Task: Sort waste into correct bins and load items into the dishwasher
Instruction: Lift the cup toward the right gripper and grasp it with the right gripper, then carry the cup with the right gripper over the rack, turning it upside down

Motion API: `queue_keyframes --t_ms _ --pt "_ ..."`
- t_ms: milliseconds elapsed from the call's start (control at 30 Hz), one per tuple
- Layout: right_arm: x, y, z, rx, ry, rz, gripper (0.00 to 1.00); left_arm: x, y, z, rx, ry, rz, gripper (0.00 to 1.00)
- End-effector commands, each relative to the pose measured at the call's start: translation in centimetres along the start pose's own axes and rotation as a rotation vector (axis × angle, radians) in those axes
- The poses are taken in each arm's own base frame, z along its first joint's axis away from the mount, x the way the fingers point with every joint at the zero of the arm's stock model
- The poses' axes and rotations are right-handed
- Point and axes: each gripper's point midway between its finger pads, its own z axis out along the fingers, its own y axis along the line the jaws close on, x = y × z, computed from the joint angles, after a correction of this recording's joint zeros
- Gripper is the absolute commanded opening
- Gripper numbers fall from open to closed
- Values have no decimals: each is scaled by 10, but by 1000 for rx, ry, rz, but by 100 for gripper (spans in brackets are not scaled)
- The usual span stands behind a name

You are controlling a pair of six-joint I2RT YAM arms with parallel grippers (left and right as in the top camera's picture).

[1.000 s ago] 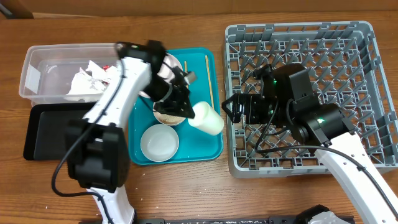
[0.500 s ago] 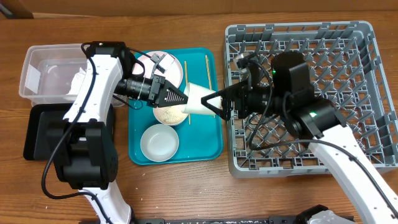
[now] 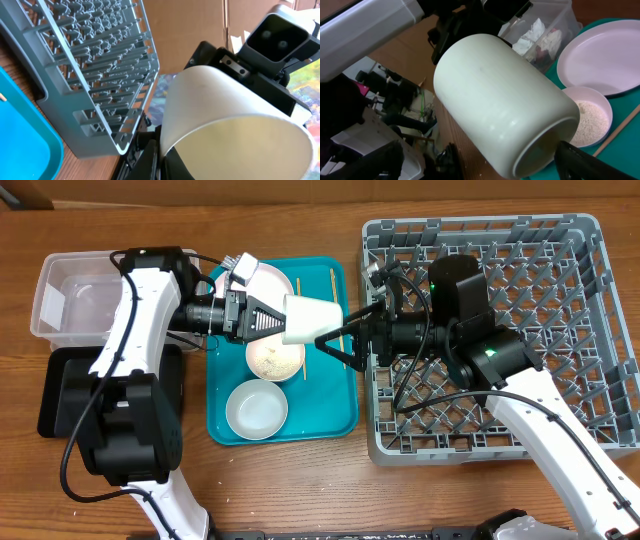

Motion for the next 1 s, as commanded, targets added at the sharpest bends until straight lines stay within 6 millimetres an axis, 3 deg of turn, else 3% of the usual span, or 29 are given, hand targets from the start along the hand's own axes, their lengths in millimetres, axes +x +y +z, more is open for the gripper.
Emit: queue_keyframes --t_ms 0,167,333,467,767,967 --pt "-4 15 4 -104 9 -73 96 -10 -12 0 58 -46 5 4" --pt "-15 7 1 -140 -21 -106 96 -17 -21 -1 109 -84 -34 4" --pt "-35 -13 -33 -165 -87 -120 100 -20 -35 -4 148 -112 -59 4" --pt "-44 -9 -57 -237 -115 -179 100 -14 -61 -6 146 -116 -4 4" --pt "-48 4 -52 -272 -117 -246 100 6 -107 -7 134 -109 108 4" --pt "-56 26 -49 -332 -125 -285 100 15 -108 1 108 -67 114 4"
